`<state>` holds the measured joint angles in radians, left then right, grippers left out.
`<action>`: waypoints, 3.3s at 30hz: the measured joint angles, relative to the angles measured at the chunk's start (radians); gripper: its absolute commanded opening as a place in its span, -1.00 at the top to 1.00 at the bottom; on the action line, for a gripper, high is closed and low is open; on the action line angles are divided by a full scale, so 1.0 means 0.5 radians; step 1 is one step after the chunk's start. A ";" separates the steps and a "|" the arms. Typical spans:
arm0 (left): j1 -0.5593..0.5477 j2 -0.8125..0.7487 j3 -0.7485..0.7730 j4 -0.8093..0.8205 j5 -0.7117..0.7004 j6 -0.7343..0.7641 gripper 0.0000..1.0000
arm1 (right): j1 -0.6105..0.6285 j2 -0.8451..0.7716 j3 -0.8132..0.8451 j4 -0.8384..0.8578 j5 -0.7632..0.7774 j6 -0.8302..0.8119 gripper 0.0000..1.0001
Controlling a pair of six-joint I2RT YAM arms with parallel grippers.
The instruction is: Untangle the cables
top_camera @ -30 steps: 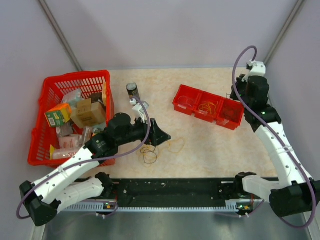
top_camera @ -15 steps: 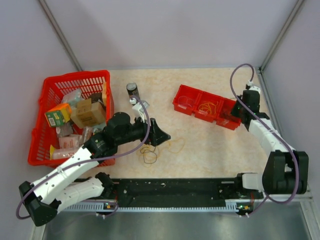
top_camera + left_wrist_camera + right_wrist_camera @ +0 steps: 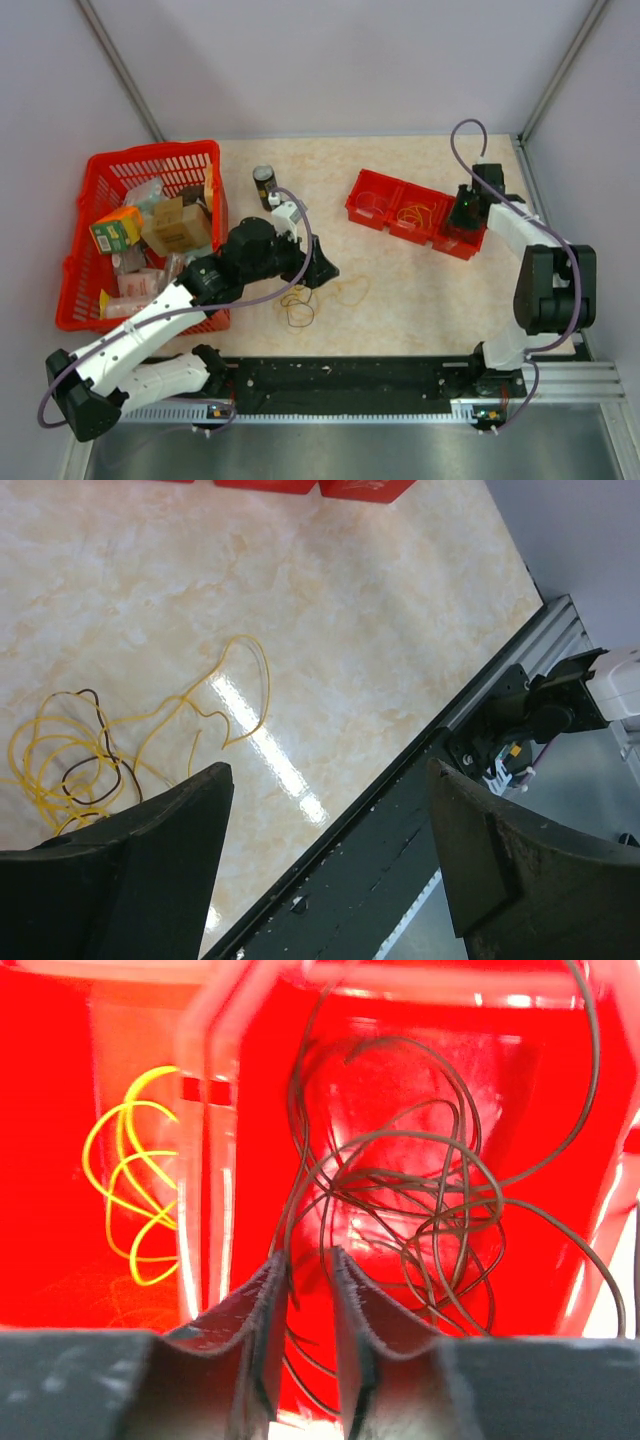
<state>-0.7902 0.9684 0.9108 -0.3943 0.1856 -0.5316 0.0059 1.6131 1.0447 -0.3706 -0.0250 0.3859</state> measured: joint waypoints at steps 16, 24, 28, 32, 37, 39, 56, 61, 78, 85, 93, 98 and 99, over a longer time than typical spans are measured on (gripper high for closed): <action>0.001 0.085 0.000 -0.014 -0.042 0.053 -0.68 | 0.272 -0.722 0.162 -0.388 0.288 -0.151 -0.49; 0.000 0.069 -0.034 -0.022 -0.045 0.054 -0.66 | 0.267 -0.899 -0.196 -0.270 0.122 0.153 -0.18; 0.000 0.034 -0.074 -0.028 -0.045 0.045 -0.66 | -0.150 -0.974 -0.394 -0.117 -0.002 0.403 -0.06; 0.000 0.017 -0.093 -0.033 -0.035 0.021 -0.65 | -0.513 -0.920 -0.475 0.073 -0.196 0.593 -0.05; 0.000 0.017 -0.101 -0.032 -0.016 0.006 -0.65 | -0.642 -0.683 -0.474 0.237 -0.324 0.669 0.18; 0.000 0.017 -0.101 -0.031 -0.007 0.005 -0.65 | -0.645 -0.606 -0.470 0.244 -0.327 0.678 0.17; 0.000 0.051 -0.101 -0.019 0.040 0.006 -0.63 | -0.645 -0.343 -0.313 0.247 -0.289 0.567 0.40; 0.000 0.055 -0.101 -0.016 0.053 0.006 -0.63 | -0.645 -0.306 -0.291 0.247 -0.291 0.537 0.49; 0.000 0.055 -0.101 -0.012 0.054 0.006 -0.63 | -0.529 -0.352 -0.209 0.166 -0.107 0.417 1.00; 0.000 0.059 -0.101 -0.004 0.062 0.005 -0.63 | -0.391 -0.357 -0.121 0.125 -0.076 0.328 1.00; 0.000 0.059 -0.101 -0.002 0.067 0.005 -0.63 | -0.203 -0.220 -0.033 0.194 -0.198 0.315 1.00; 0.000 0.062 -0.101 -0.002 0.068 0.007 -0.64 | -0.253 -0.121 -0.095 0.263 -0.355 0.404 0.82; 0.000 0.064 -0.101 -0.001 0.069 0.007 -0.64 | -0.268 -0.119 -0.107 0.253 -0.359 0.404 0.61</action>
<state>-0.7902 1.0004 0.8600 -0.3946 0.2199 -0.5282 -0.1280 1.5536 0.9913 -0.2443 -0.2047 0.5877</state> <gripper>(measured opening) 0.815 0.011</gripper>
